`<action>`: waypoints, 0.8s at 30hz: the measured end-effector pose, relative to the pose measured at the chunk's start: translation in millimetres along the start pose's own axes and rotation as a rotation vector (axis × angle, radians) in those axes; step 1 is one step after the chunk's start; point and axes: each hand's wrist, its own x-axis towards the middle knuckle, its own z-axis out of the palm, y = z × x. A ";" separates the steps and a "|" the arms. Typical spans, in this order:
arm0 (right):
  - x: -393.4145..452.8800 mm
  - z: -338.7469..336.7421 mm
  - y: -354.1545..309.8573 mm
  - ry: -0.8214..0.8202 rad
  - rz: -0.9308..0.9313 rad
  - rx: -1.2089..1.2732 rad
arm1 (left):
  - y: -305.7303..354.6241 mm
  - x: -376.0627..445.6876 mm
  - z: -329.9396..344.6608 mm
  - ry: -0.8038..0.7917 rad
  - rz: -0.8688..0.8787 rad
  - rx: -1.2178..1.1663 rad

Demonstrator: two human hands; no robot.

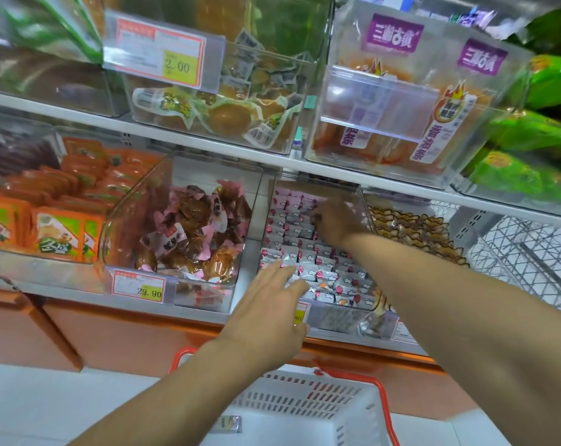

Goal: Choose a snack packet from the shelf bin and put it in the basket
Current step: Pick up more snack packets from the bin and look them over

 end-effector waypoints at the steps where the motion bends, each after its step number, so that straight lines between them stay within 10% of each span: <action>1: 1.2 -0.8 0.5 -0.025 -0.021 -0.024 | 0.0 0.0 0.0 -0.001 0.001 -0.003; 24: -14.6 -25.6 -7.6 0.481 0.328 0.312 | 1.2 2.5 -7.8 0.035 -0.034 -0.152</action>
